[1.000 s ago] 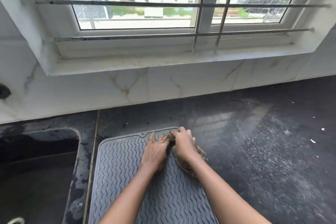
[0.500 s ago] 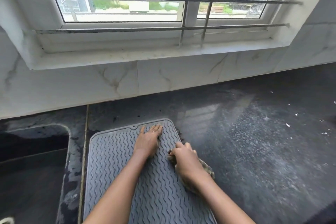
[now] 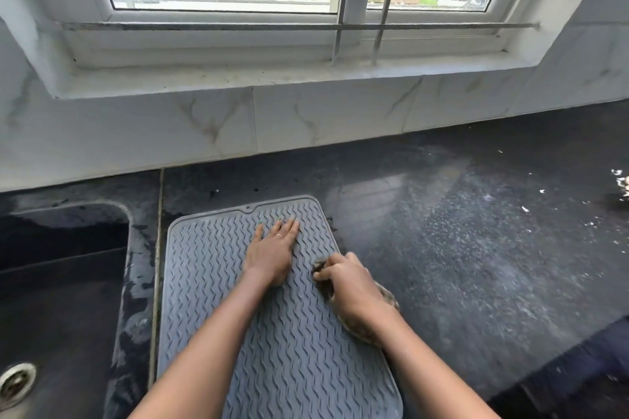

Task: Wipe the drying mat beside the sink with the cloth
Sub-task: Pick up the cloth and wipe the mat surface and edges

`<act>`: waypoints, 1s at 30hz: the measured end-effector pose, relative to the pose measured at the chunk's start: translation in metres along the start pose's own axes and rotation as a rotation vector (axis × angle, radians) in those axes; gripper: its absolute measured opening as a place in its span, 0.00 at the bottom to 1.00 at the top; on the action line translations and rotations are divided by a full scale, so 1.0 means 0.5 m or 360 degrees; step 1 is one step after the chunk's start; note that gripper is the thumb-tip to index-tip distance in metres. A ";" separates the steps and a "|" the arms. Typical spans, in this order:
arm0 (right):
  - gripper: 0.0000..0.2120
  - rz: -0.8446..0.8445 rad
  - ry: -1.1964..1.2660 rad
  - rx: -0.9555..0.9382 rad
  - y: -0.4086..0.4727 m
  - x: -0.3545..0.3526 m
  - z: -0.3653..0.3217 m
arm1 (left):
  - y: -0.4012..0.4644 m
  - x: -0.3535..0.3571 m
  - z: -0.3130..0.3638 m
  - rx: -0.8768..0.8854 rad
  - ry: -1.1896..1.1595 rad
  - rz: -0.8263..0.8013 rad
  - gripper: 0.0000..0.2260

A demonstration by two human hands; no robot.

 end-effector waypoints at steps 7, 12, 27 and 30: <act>0.17 -0.0166 0.0061 0.0028 -0.159 0.031 0.017 | -0.006 0.001 0.009 -0.0069 0.0062 -0.0052 0.26; 0.20 0.0085 0.0100 0.0001 -0.113 -0.026 0.002 | -0.044 0.005 0.051 0.0090 0.0011 -0.0148 0.28; 0.13 -0.0185 0.0026 0.0094 -0.312 0.075 0.007 | -0.075 0.049 0.054 0.0037 -0.0076 -0.0146 0.27; 0.15 -0.0370 0.0024 0.0186 -0.330 0.068 -0.001 | -0.074 0.047 0.056 0.0031 -0.0063 -0.0135 0.26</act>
Point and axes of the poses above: each hand's wrist, its own y-axis towards the middle knuckle, its own x-axis out of the palm, z = x × y, the point moved 8 cm from there along y, towards the middle knuckle, and after that the axes turned 4 degrees about -z, right-handed, at the moved point
